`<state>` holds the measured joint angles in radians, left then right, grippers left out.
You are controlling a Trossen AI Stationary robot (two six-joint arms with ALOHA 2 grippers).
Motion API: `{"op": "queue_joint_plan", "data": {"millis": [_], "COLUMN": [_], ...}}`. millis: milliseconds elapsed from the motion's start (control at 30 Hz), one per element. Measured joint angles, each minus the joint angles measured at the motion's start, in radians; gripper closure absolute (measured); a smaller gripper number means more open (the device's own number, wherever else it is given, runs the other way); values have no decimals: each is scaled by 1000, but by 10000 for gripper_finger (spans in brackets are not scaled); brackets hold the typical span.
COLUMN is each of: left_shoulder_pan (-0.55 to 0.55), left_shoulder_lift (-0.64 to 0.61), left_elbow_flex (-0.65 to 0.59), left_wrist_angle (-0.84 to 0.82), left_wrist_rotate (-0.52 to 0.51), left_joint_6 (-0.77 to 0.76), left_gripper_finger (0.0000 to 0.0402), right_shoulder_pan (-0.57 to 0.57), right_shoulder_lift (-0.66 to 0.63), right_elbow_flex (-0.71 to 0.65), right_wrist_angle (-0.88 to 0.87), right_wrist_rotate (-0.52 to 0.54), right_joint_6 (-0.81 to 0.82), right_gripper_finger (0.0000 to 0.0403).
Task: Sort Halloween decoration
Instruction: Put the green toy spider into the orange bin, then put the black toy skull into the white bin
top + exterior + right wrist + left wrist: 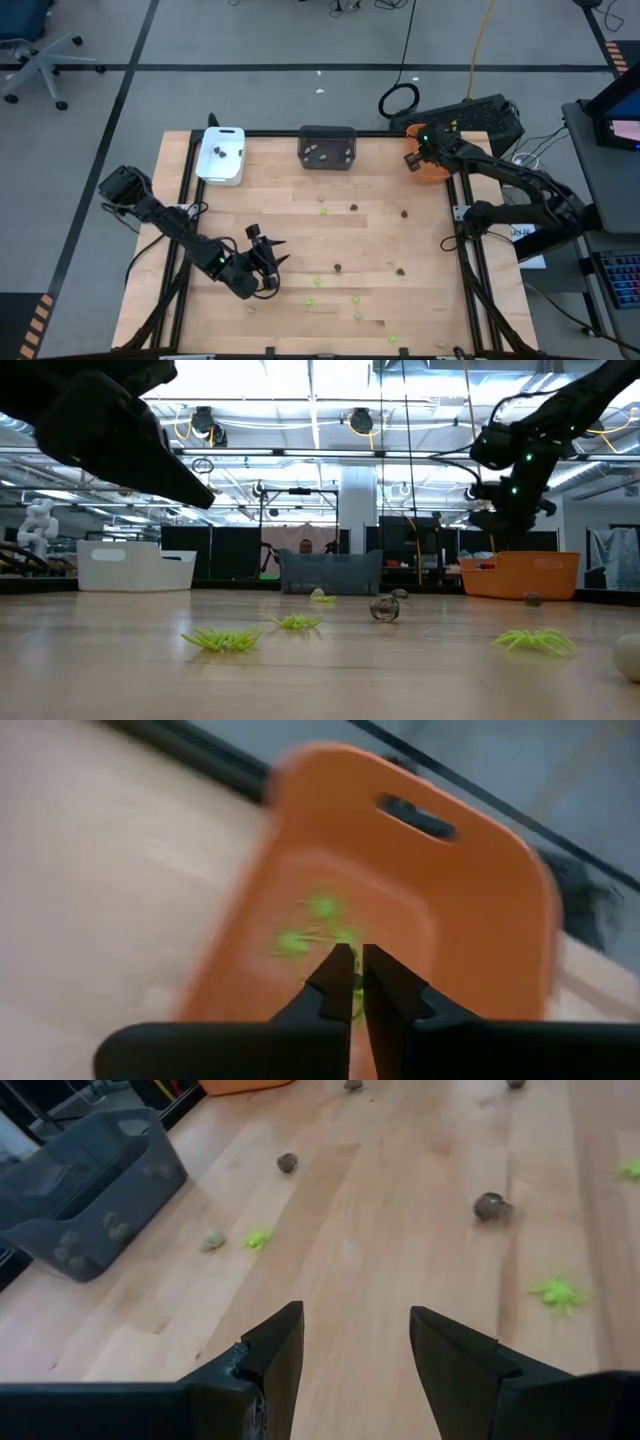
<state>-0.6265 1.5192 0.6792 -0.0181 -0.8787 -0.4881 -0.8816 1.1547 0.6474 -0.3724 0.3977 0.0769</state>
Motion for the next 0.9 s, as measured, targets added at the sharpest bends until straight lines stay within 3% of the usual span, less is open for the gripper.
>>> {"op": "queue_joint_plan", "data": {"millis": [167, 500, 733, 900], "left_shoulder_pan": [34, 74, 134, 167], "left_shoulder_lift": [0, 0, 1, 1], "left_elbow_flex": [0, 0, 0, 0], "left_wrist_angle": [2, 14, 77, 180], "left_wrist_rotate": [6, 23, 147, 240], "left_joint_6": [-1, -2, 5, 65], "left_gripper_finger": [217, 217, 217, 217], "right_shoulder_pan": [-2, 41, 171, 342], "right_shoulder_lift": [36, -12, -151, -264], "right_elbow_flex": [-1, -1, -1, -1], "right_wrist_angle": [19, 31, 98, 121], "right_wrist_rotate": [50, 116, -189, -217], "right_joint_6": [44, 25, 16, 13], "right_gripper_finger": [370, 265, 228, 229]}}
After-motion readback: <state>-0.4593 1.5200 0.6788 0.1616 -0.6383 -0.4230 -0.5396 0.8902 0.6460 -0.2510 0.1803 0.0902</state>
